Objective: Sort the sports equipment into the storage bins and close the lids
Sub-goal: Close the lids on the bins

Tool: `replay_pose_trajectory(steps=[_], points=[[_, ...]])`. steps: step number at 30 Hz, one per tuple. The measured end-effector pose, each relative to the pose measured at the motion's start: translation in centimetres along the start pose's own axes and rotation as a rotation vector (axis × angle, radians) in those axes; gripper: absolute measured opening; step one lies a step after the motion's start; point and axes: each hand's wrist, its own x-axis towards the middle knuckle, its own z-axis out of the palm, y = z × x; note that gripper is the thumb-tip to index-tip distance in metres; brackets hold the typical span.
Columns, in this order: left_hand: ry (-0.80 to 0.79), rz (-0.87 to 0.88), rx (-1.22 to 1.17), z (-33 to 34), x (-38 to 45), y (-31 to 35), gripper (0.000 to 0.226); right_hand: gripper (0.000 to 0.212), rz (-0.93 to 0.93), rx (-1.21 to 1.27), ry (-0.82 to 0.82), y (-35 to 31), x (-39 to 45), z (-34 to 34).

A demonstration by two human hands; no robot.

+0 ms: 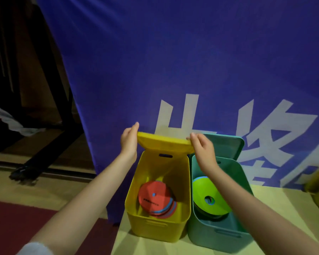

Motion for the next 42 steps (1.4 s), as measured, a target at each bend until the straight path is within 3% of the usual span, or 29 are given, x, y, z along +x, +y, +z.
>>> replay_pose_trajectory(steps=[2, 7, 10, 13, 23, 28, 34, 38, 42], points=[[-0.041, -0.106, 0.008, -1.3, -1.3, -2.2, 0.02, 0.042, 0.072, 0.031, 0.021, 1.6, -3.3, 0.4], [-0.135, -0.249, 0.182, -5.3, -4.4, -7.1, 0.05, 0.02, 0.373, -0.047, 0.001, 6.2, -9.3, 1.5], [-0.166, -0.168, 0.42, -7.6, -6.4, -9.4, 0.044, 0.038, 0.484, -0.184, -0.085, 8.0, -12.2, 2.5], [-0.182, -0.096, 0.551, -9.2, -7.5, -11.7, 0.044, 0.043, 0.416, -0.301, -0.131, 8.2, -14.4, 3.2], [-0.123, -0.019, 0.599, -10.7, -9.7, -16.0, 0.047, 0.043, 0.232, -0.694, -0.251, 9.3, -16.7, 4.3], [-0.118, 0.021, 0.668, -10.3, -8.4, -16.0, 0.045, 0.047, 0.221, -0.978, -0.2, 9.7, -17.1, 5.0], [-0.163, 0.174, 0.595, -11.3, -8.5, -17.3, 0.041, 0.048, 0.193, -0.887, -0.203, 9.5, -17.7, 4.3], [-0.193, 0.092, 0.561, -11.0, -7.6, -17.2, 0.043, 0.051, 0.191, -0.835, -0.171, 9.8, -17.1, 4.2], [-0.313, 0.033, 0.687, -11.9, -6.4, -17.2, 0.051, 0.055, 0.157, -0.906, -0.158, 10.0, -16.7, 4.6]])
